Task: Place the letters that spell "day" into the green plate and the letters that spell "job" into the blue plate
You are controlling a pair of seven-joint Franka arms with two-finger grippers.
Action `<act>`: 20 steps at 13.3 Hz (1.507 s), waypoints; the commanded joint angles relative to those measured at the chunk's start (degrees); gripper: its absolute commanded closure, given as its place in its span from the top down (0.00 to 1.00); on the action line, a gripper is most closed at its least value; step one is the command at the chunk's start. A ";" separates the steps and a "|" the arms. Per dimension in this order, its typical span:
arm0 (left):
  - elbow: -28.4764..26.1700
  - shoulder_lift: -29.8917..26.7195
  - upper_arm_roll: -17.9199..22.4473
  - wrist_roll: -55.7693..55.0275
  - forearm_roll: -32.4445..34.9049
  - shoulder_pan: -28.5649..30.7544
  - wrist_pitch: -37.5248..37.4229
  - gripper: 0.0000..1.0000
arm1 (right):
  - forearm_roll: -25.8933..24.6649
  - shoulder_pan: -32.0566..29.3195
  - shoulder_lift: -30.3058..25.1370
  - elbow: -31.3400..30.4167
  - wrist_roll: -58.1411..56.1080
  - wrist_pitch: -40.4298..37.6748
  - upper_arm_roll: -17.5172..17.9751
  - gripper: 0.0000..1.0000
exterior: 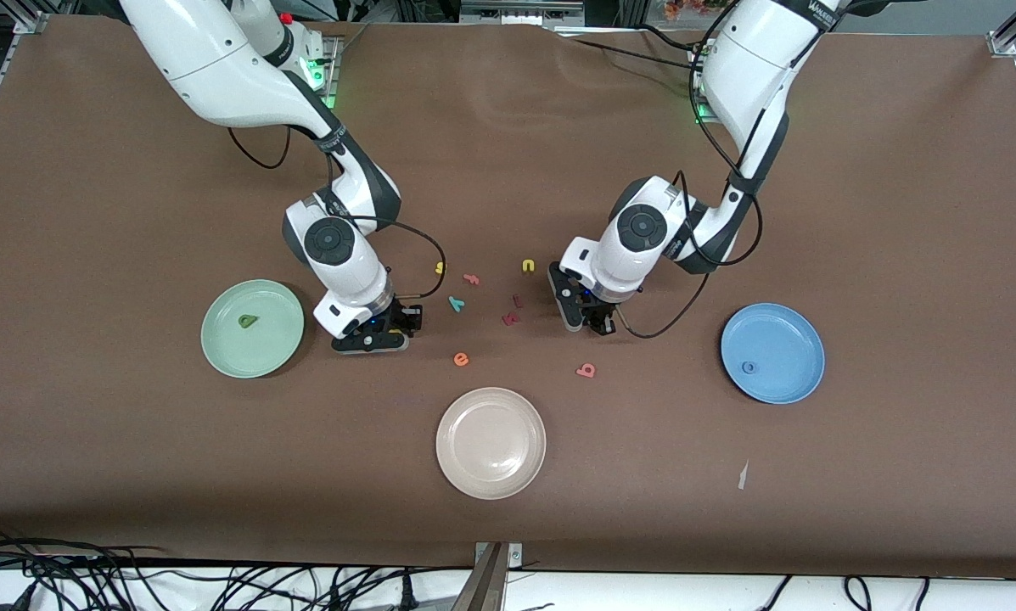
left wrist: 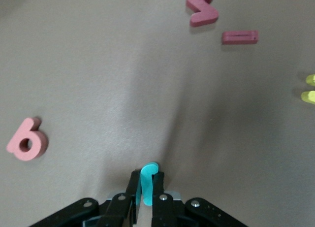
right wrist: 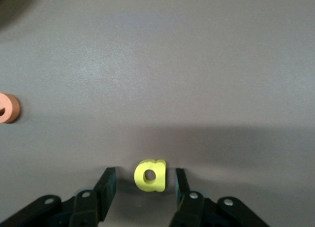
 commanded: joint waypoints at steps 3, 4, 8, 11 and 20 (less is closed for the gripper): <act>4.97 -4.33 -0.12 -1.06 1.57 8.22 -15.44 0.00 | -0.51 1.01 0.83 0.97 0.55 1.12 -1.28 0.40; 8.65 -5.29 0.05 -0.45 1.57 9.64 -22.56 0.00 | -0.59 1.01 0.83 0.97 0.55 1.12 -1.28 0.32; 17.65 -5.22 -0.13 3.85 -1.75 19.73 -38.09 0.00 | -0.77 1.01 -0.56 0.62 -1.11 0.42 -2.33 0.25; 17.65 -2.59 -0.04 3.08 -3.78 27.21 -37.67 0.00 | -1.03 -0.39 -6.70 -2.53 -8.99 -4.74 -4.35 0.25; 17.92 1.11 -0.30 -13.40 -8.95 28.82 -35.38 1.00 | -0.42 -14.29 -20.96 -18.18 -31.18 -6.62 -5.14 0.51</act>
